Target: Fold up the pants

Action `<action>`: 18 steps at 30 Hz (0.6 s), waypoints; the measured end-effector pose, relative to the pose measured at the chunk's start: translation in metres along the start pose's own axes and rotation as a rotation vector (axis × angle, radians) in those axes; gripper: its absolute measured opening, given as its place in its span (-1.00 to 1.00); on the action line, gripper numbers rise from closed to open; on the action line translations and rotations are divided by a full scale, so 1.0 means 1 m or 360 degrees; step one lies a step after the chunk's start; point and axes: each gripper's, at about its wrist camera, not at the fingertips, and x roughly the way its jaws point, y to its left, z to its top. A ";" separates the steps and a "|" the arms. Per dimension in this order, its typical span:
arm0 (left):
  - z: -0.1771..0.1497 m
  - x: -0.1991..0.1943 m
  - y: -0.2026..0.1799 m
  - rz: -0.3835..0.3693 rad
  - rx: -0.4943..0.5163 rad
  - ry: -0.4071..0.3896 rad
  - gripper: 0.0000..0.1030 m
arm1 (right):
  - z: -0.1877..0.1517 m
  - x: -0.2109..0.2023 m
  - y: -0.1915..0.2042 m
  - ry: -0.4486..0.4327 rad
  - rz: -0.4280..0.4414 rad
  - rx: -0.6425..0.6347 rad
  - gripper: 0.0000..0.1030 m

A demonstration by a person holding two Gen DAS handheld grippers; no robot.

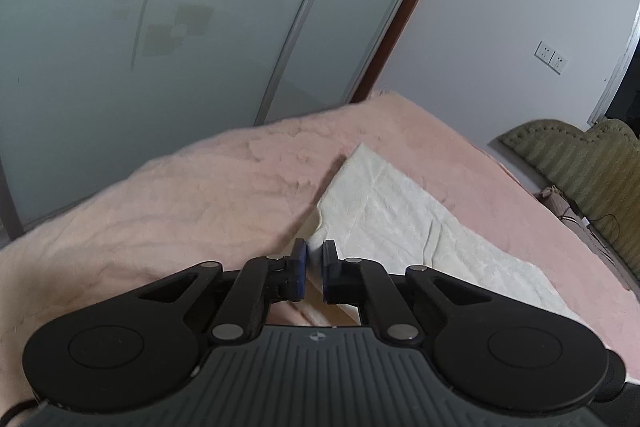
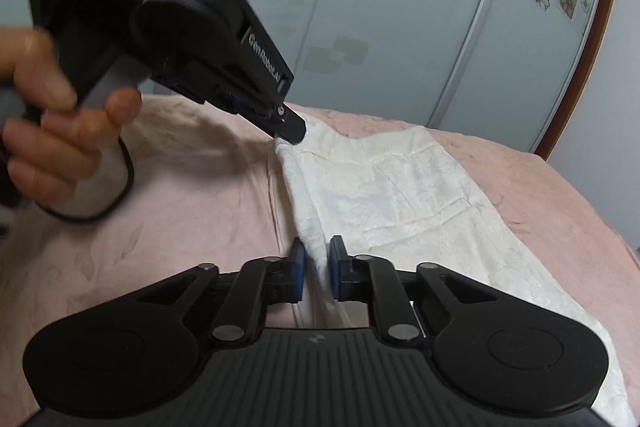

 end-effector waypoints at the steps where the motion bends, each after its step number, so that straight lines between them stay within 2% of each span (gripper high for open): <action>1: 0.000 0.001 -0.001 0.0013 0.0021 -0.0021 -0.84 | 0.003 0.001 -0.002 -0.0012 0.0004 0.0015 -0.78; 4: -0.006 0.008 -0.006 0.0095 0.0104 -0.0070 -0.83 | 0.010 0.010 -0.004 -0.0030 0.0061 0.0067 -0.76; 7: -0.015 0.014 -0.006 0.0163 0.0152 0.0005 -0.84 | 0.006 0.015 -0.002 0.0015 0.0091 0.0088 -0.74; 10: -0.018 0.005 -0.005 0.0174 0.0213 -0.0017 -0.78 | 0.002 -0.012 -0.009 -0.0015 0.0166 0.0174 -0.70; 12: -0.016 0.004 -0.006 0.0190 0.0224 -0.0005 -0.74 | -0.003 -0.041 -0.030 -0.0074 0.0243 0.0303 -0.69; 13: -0.014 0.002 -0.008 0.0199 0.0224 -0.0002 -0.73 | -0.003 -0.052 -0.041 -0.0111 0.0239 0.0385 -0.69; 15: -0.011 -0.003 -0.016 0.0258 0.0259 -0.0031 -0.67 | -0.015 -0.077 -0.072 -0.0141 0.0153 0.0504 -0.65; 18: -0.011 -0.012 -0.037 0.0357 0.0390 -0.0149 -0.58 | -0.039 -0.092 -0.128 -0.0032 -0.0113 0.0657 -0.25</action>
